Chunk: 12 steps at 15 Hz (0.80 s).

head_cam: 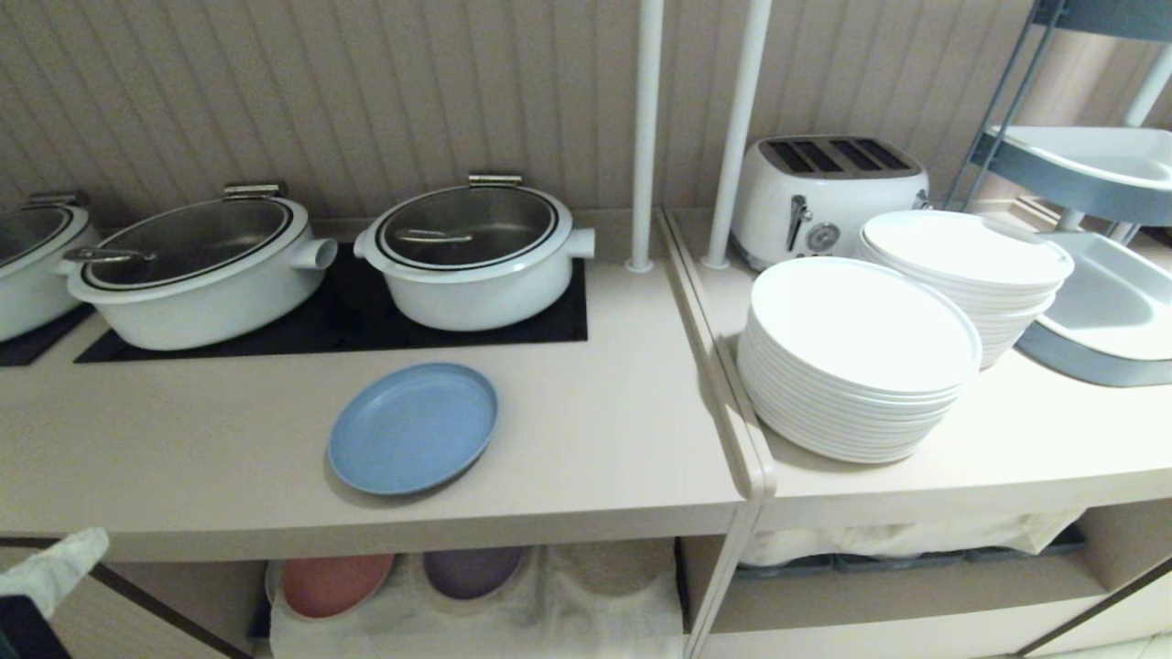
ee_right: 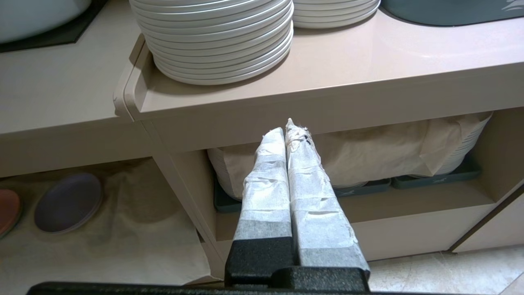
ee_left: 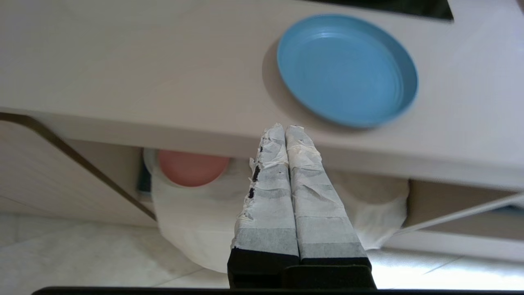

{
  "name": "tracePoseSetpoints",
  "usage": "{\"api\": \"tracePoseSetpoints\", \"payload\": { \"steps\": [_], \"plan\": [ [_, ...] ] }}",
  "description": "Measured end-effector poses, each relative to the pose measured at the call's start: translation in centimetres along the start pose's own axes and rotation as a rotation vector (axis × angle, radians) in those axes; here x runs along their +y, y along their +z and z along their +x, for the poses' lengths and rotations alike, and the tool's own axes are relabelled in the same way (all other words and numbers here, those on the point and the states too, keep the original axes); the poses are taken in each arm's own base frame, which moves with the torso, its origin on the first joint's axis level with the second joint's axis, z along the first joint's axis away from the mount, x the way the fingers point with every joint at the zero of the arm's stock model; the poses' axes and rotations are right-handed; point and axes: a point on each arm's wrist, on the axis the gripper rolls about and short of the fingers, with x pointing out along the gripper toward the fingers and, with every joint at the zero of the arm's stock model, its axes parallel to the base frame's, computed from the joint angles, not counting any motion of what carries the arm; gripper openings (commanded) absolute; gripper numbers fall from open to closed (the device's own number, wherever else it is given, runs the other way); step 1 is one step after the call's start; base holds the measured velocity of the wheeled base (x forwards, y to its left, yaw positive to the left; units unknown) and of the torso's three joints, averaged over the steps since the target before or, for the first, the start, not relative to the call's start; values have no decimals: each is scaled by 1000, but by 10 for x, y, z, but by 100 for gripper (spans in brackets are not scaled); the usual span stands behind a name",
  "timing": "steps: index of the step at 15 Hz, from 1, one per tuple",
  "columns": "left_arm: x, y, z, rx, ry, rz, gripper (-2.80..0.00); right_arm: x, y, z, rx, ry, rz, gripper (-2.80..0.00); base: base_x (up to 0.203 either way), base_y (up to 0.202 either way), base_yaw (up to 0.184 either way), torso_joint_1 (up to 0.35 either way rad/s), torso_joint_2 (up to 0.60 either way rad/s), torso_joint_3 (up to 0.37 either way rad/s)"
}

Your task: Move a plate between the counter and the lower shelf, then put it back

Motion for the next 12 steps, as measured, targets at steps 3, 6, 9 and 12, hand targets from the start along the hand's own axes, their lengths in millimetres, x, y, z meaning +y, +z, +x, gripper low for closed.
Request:
{"api": "tracePoseSetpoints", "payload": {
  "steps": [3, 6, 9, 12],
  "plan": [
    [1, -22, -23, -16, -7, 44, -280, 0, 0, 0, 0, 0, 0, -280, 0, 0, 0, 0, 0, 0],
    [2, -39, -38, -57, -46, 181, -280, 0, 0, 0, 0, 0, 0, -280, 0, 0, 0, 0, 0, 0],
    [3, -45, -46, -116, -95, 284, -280, 0, 0, 0, 0, 0, 0, -280, 0, 0, 0, 0, 0, 0],
    [5, -57, -49, -143, -87, 286, -280, 0, 0, 0, 0, 0, 0, -280, 0, 0, 0, 0, 0, 0]
  ]
}}
